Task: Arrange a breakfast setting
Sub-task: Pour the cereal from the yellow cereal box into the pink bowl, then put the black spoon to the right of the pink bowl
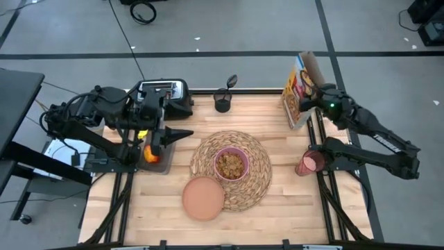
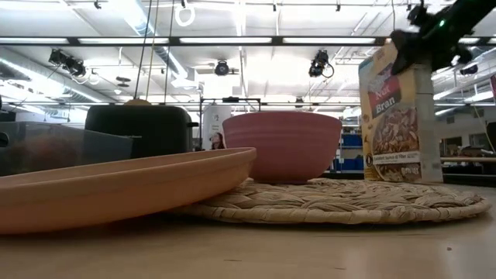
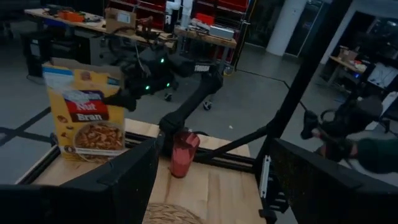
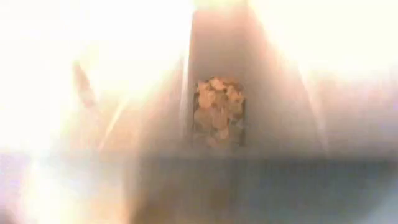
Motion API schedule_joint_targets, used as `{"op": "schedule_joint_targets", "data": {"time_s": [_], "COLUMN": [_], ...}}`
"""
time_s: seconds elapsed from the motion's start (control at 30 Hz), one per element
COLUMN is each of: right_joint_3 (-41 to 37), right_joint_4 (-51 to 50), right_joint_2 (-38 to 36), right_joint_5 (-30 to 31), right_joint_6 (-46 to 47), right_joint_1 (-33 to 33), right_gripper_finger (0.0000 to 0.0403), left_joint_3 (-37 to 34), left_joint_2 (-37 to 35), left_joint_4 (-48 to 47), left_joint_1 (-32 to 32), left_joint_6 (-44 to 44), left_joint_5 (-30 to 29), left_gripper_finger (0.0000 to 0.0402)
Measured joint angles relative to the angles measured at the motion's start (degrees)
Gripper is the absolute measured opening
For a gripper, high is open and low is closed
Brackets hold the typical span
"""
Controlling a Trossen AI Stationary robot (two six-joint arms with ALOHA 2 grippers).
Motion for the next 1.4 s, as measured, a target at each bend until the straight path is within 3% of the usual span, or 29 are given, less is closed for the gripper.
{"op": "schedule_joint_targets", "data": {"time_s": [0.37,0.63,0.97,1.1,1.23,1.4], "right_joint_3": [18.75,29.60,40.97,44.00,45.25,45.58], "right_joint_4": [-13.03,-11.21,-7.33,-6.58,-7.49,-7.31], "right_joint_2": [2.32,5.63,15.94,21.08,24.65,25.03], "right_joint_5": [-5.59,-11.60,-24.88,-25.07,-20.00,-19.40], "right_joint_6": [-1.58,-4.66,-7.24,-11.20,-14.88,-14.96], "right_joint_1": [0.04,0.10,4.73,9.27,11.53,11.58], "right_gripper_finger": [0.0303,0.0303,0.0288,0.0287,0.0287,0.0287], "left_joint_3": [0.00,0.00,0.00,0.03,0.02,0.02], "left_joint_2": [0.00,0.00,0.88,0.74,0.90,0.85], "left_joint_4": [-3.16,-8.38,-10.60,-10.82,-13.00,-14.03], "left_joint_1": [0.02,0.02,1.14,2.40,3.28,3.26], "left_joint_6": [3.11,2.55,2.51,1.98,0.78,-0.09], "left_joint_5": [-0.10,-0.09,-2.63,-7.22,-7.37,-7.37], "left_gripper_finger": [0.0314,0.0314,0.0314,0.0314,0.0314,0.0314]}}
